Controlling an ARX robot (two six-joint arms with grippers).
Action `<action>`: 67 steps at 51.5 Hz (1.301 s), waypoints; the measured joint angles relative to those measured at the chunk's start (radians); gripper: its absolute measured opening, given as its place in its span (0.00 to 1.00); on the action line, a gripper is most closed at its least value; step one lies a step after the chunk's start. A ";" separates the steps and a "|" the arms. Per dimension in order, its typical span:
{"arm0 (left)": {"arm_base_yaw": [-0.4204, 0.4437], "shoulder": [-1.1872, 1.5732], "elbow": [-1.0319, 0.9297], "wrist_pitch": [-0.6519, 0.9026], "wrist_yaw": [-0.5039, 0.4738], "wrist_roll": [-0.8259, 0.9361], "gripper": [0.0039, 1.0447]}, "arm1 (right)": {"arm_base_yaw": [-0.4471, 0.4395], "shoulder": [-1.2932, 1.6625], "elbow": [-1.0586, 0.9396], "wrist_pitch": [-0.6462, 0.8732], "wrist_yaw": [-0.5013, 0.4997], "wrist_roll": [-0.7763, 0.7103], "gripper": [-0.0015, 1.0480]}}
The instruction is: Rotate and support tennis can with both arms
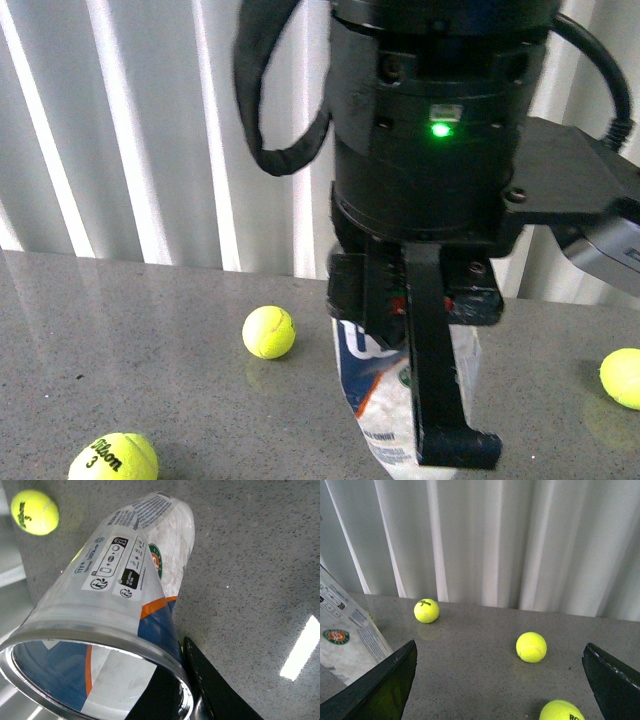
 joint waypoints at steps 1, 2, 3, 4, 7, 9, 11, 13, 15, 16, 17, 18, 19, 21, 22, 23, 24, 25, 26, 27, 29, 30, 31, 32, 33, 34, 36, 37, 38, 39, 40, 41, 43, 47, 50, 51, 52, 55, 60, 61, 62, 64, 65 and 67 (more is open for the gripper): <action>-0.005 0.006 0.008 -0.012 0.004 0.005 0.03 | 0.000 0.000 0.000 0.000 0.000 0.000 0.93; -0.011 0.014 0.016 -0.023 0.008 0.010 0.03 | 0.000 0.000 0.000 0.000 0.000 0.000 0.93; -0.016 0.019 0.022 -0.032 0.008 0.018 0.03 | 0.000 0.000 0.000 0.000 0.000 0.000 0.93; -0.024 0.027 0.026 -0.040 0.007 0.031 0.03 | 0.000 0.000 0.000 0.000 0.000 0.000 0.93; -0.040 0.045 0.040 -0.052 0.003 0.049 0.03 | 0.000 0.000 0.000 0.000 0.000 0.000 0.93; -0.048 0.055 0.043 -0.051 -0.003 0.060 0.03 | 0.000 0.000 0.000 0.000 0.000 0.000 0.93; -0.056 0.065 0.046 -0.047 -0.010 0.068 0.03 | 0.000 0.000 0.000 0.000 0.000 0.000 0.93; -0.060 0.072 0.046 -0.034 -0.021 0.075 0.03 | 0.000 0.000 0.000 0.000 0.000 0.000 0.93; -0.064 0.080 0.046 -0.019 -0.030 0.078 0.03 | 0.000 0.000 0.000 0.000 0.000 0.000 0.93; -0.067 0.085 0.047 -0.010 -0.035 0.080 0.03 | 0.000 0.000 0.000 0.000 0.000 0.000 0.93; -0.069 0.087 0.047 -0.006 -0.039 0.083 0.03 | 0.000 0.000 0.000 0.000 0.000 0.000 0.93; -0.071 0.093 0.047 0.002 -0.043 0.087 0.03 | 0.000 0.000 0.000 0.000 0.000 0.000 0.93; -0.073 0.097 0.047 0.011 -0.047 0.092 0.03 | 0.000 0.000 0.000 0.000 0.000 0.000 0.93; -0.076 0.104 0.047 0.021 -0.053 0.098 0.03 | 0.000 0.000 0.000 0.000 0.000 0.000 0.93; -0.077 0.109 0.047 0.029 -0.056 0.102 0.03 | 0.000 0.000 0.000 0.000 0.000 0.000 0.93; -0.078 0.114 0.047 0.037 -0.060 0.109 0.03 | 0.000 0.000 0.000 0.000 0.000 0.000 0.93; -0.079 0.116 0.047 0.040 -0.061 0.113 0.03 | 0.000 0.000 0.000 0.000 0.000 0.000 0.93; -0.080 0.120 0.047 0.045 -0.063 0.121 0.03 | 0.000 0.000 0.000 0.000 0.000 0.000 0.93; -0.082 0.124 0.048 0.045 -0.063 0.127 0.03 | 0.000 0.000 0.000 0.000 0.000 0.000 0.93; -0.083 0.128 0.048 0.042 -0.063 0.134 0.03 | 0.000 0.000 0.000 0.000 0.000 0.000 0.93; -0.084 0.132 0.048 0.041 -0.069 0.145 0.03 | 0.000 0.000 0.000 0.000 0.000 0.000 0.93; -0.085 0.134 0.047 0.042 -0.077 0.153 0.03 | 0.000 0.000 0.000 0.000 0.000 0.000 0.93; -0.086 0.135 0.046 0.044 -0.087 0.160 0.03 | 0.000 0.000 0.000 0.000 0.000 0.000 0.93; -0.086 0.136 0.045 0.044 -0.090 0.163 0.03 | 0.000 0.000 0.000 0.000 0.000 0.000 0.93; -0.087 0.137 0.044 0.043 -0.095 0.167 0.03 | 0.000 0.000 0.000 0.000 0.000 0.000 0.93; -0.087 0.137 0.043 0.043 -0.095 0.170 0.03 | 0.000 0.000 0.000 0.000 0.000 0.000 0.93; -0.088 0.138 0.040 0.045 -0.096 0.180 0.03 | 0.000 0.000 0.000 0.000 0.000 0.000 0.93; -0.088 0.138 0.040 0.044 -0.095 0.181 0.03 | 0.000 0.000 0.000 0.000 0.000 0.000 0.93; -0.088 0.139 0.040 0.043 -0.090 0.183 0.03 | 0.000 0.000 0.000 0.000 0.000 0.000 0.93; -0.088 0.140 0.040 0.042 -0.088 0.184 0.03 | 0.000 0.000 0.000 0.000 0.000 0.000 0.93; -0.088 0.141 0.040 0.042 -0.087 0.186 0.03 | 0.000 0.000 0.000 0.000 0.000 0.000 0.93; -0.088 0.143 0.040 0.042 -0.087 0.187 0.03 | 0.000 0.000 0.000 0.000 0.000 0.000 0.93; -0.088 0.145 0.040 0.042 -0.087 0.187 0.03 | 0.000 0.000 0.000 0.000 0.000 0.000 0.93; -0.088 0.150 0.040 0.043 -0.090 0.195 0.03 | 0.000 0.000 0.000 0.000 0.000 0.000 0.93; -0.088 0.153 0.040 0.045 -0.095 0.203 0.03 | 0.000 0.000 0.000 0.000 0.000 0.000 0.93; -0.088 0.154 0.040 0.045 -0.095 0.205 0.03 | 0.000 0.000 0.000 0.000 0.000 0.000 0.93; -0.088 0.155 0.040 0.043 -0.094 0.206 0.03 | 0.000 0.000 0.000 0.000 0.000 0.000 0.93; -0.088 0.159 0.041 0.040 -0.089 0.211 0.03 | 0.000 0.000 0.000 0.000 0.000 0.000 0.93; -0.089 0.166 0.041 0.043 -0.091 0.219 0.03 | 0.000 0.000 0.000 0.000 0.000 0.000 0.93; -0.089 0.167 0.041 0.044 -0.090 0.218 0.03 | 0.000 0.000 0.000 0.000 0.000 0.000 0.93; -0.090 0.167 0.041 0.045 -0.091 0.219 0.06 | 0.000 0.000 0.000 0.000 0.000 0.000 0.93; -0.090 0.169 0.041 0.049 -0.091 0.220 0.13 | 0.000 0.000 0.000 0.000 0.000 0.000 0.93; -0.090 0.169 0.042 0.049 -0.090 0.220 0.14 | 0.000 0.000 0.000 0.000 0.000 0.000 0.93; -0.090 0.172 0.047 0.050 -0.088 0.219 0.21 | 0.000 0.000 0.000 0.000 0.000 0.000 0.93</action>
